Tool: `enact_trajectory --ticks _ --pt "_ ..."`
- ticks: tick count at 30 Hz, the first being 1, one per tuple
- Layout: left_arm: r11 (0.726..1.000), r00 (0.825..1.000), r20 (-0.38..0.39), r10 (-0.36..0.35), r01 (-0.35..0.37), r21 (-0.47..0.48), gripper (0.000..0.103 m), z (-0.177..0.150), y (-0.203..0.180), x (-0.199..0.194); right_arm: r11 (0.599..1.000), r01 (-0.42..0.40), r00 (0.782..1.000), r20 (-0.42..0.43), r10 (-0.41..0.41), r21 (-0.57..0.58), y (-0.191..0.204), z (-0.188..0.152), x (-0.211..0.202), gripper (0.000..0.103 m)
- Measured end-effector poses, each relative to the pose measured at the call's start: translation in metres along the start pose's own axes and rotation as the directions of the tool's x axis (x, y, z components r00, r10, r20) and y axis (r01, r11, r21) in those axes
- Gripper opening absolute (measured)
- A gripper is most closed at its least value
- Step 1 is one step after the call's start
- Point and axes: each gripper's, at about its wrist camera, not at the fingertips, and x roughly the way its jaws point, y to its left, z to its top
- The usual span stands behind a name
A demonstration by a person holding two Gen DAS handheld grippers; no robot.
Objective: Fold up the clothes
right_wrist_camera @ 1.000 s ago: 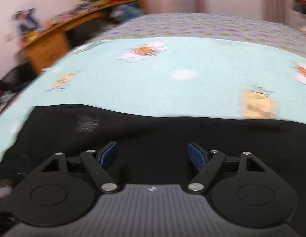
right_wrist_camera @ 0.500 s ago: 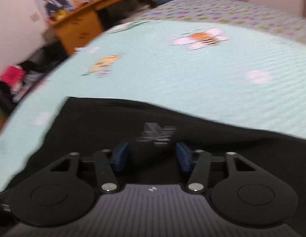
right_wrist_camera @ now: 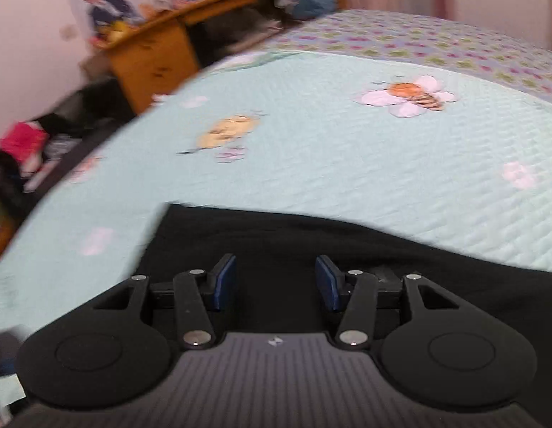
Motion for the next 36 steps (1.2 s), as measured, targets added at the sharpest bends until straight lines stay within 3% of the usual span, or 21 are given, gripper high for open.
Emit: enact_trajectory --ticks 2,5,9,11,16,19,22,24,25,28,30,32,34,36 --pt "0.999 0.998 -0.045 -0.048 0.048 0.005 0.102 0.009 0.012 0.006 0.997 -0.064 0.994 -0.087 0.068 0.044 0.006 -0.007 0.015 0.052" --pt "0.992 0.989 -0.077 -0.124 0.125 0.011 0.102 0.019 0.02 0.007 1.0 -0.015 0.992 -0.122 0.017 0.014 0.005 -0.008 0.059 0.049" --pt "0.987 0.984 -0.086 -0.154 0.157 0.027 0.102 0.021 0.023 0.008 0.994 0.014 0.998 -0.055 -0.008 0.111 -0.005 0.019 0.077 0.049" --pt "0.984 0.98 -0.105 -0.17 0.175 0.04 0.102 0.02 0.022 0.012 0.995 0.01 0.998 -0.063 -0.004 0.102 -0.005 0.025 0.077 0.05" --pt "0.97 0.964 -0.144 -0.223 0.234 0.061 0.102 0.016 0.019 0.021 0.99 -0.109 0.994 0.0 0.11 0.089 0.003 -0.002 0.02 0.052" --pt "0.956 0.948 -0.15 -0.279 0.289 0.052 0.102 0.011 0.016 0.025 0.983 -0.088 0.996 0.015 0.091 -0.162 0.027 -0.035 -0.022 0.052" --pt "0.931 0.927 -0.123 -0.355 0.362 0.037 0.102 0.01 0.014 0.021 0.911 0.026 0.998 0.068 0.002 -0.411 0.043 -0.076 -0.067 0.052" --pt "0.904 0.902 -0.082 -0.425 0.427 0.017 0.102 0.012 0.014 0.013 0.836 0.138 0.989 0.122 -0.086 -0.531 0.05 -0.099 -0.089 0.052" --pt "0.892 0.891 -0.064 -0.45 0.452 0.023 0.102 0.013 0.013 0.008 0.809 0.179 0.983 0.135 -0.125 -0.559 0.049 -0.105 -0.094 0.052" --pt "0.877 0.882 -0.051 -0.468 0.471 0.089 0.102 0.01 -0.001 0.001 0.716 0.294 0.956 0.179 -0.234 -0.633 0.048 -0.123 -0.108 0.052" --pt "0.889 0.894 -0.093 -0.439 0.447 0.097 0.102 0.005 -0.007 0.014 0.825 0.252 0.968 0.141 -0.208 -0.506 0.035 -0.123 -0.108 0.052" --pt "0.935 0.927 -0.182 -0.328 0.346 0.078 0.102 -0.001 -0.004 0.044 0.911 0.201 0.979 0.107 -0.174 -0.359 0.022 -0.122 -0.108 0.052" --pt "0.968 0.941 -0.25 -0.228 0.247 0.046 0.098 -0.006 0.006 0.07 0.969 0.147 0.988 0.079 -0.133 -0.2 0.009 -0.122 -0.108 0.051" --pt "0.969 0.937 -0.263 -0.232 0.245 0.017 0.099 -0.006 0.014 0.077 0.995 0.091 0.994 0.058 -0.088 -0.034 -0.005 -0.121 -0.107 0.049"
